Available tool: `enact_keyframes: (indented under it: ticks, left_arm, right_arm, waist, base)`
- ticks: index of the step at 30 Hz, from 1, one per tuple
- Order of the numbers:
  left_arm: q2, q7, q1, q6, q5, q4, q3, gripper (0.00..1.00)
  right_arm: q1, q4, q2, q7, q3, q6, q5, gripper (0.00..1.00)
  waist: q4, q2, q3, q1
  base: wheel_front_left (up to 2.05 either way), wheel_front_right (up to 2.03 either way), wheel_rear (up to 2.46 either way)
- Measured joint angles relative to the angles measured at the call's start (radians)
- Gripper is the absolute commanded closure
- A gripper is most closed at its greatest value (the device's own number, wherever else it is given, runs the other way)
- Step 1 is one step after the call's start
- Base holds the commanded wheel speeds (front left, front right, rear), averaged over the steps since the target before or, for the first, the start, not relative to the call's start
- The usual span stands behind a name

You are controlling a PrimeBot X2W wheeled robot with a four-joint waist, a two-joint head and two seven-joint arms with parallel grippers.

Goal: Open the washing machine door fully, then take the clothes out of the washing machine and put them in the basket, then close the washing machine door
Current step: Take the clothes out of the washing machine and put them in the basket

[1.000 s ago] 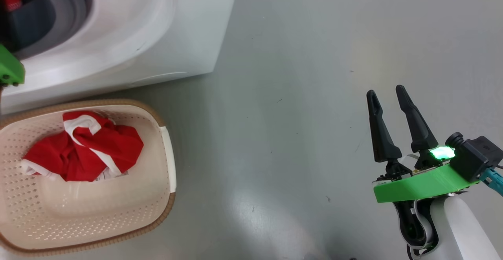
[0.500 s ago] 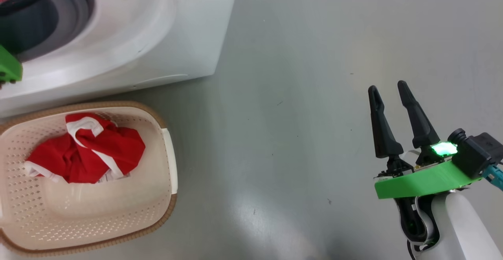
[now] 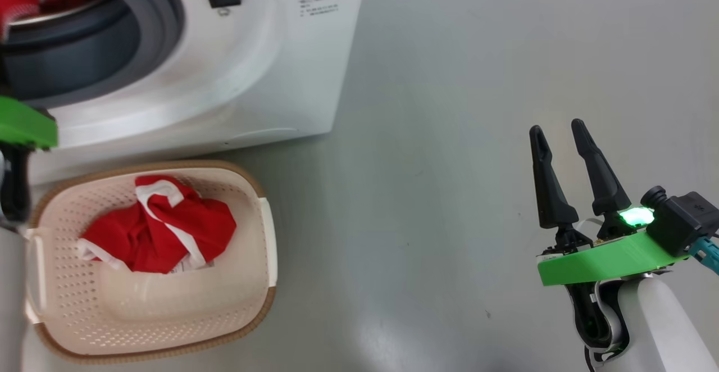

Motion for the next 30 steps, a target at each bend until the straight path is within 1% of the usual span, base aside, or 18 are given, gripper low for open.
enact_keyframes:
  ticks: [1, 7, 13, 17, 24, 30]
  left_arm:
    - [0.000, 0.000, 0.000, 0.000, 0.000, 0.000, 0.000, 1.00]
    - [-0.082, 0.000, 0.120, -0.012, 0.068, -0.119, 0.114, 1.00]
    - [-0.148, 0.000, 0.224, -0.021, 0.112, -0.256, 0.188, 1.00]
    - [-0.182, 0.000, 0.291, -0.021, 0.134, -0.351, 0.198, 1.00]
    - [-0.208, 0.000, 0.385, -0.022, 0.134, -0.506, 0.202, 1.00]
    - [-0.223, 0.000, 0.435, -0.022, 0.134, -0.631, 0.211, 1.00]
  right_arm:
    - [0.000, 0.000, 0.000, 0.000, 0.000, 0.000, 0.000, 0.00]
    - [0.030, 0.011, 0.000, 0.000, -0.014, 0.000, -0.006, 0.00]
    - [0.063, 0.015, 0.000, 0.000, -0.023, 0.000, -0.011, 0.00]
    - [0.074, 0.015, 0.000, 0.000, -0.026, 0.000, -0.013, 0.00]
    - [0.100, 0.016, 0.000, 0.000, -0.028, 0.000, -0.016, 0.00]
    - [0.100, 0.016, 0.000, 0.000, -0.028, 0.000, -0.025, 0.00]
  waist:
    - [0.000, 0.0000, 0.000, 0.0000]
    - [0.025, 0.0000, -0.050, 0.0000]
    - [0.049, 0.0000, -0.096, 0.0000]
    - [0.064, 0.0000, -0.121, 0.0001]
    - [0.086, 0.0000, -0.152, 0.0000]
    - [0.098, 0.0000, -0.165, 0.0000]
  base:
    - [0.00, 0.00, 0.00]
    - [0.00, 0.00, 0.00]
    - [0.00, 0.00, 0.00]
    - [0.00, 0.00, 0.00]
    - [0.00, 0.00, 0.00]
    - [0.00, 0.00, 0.00]
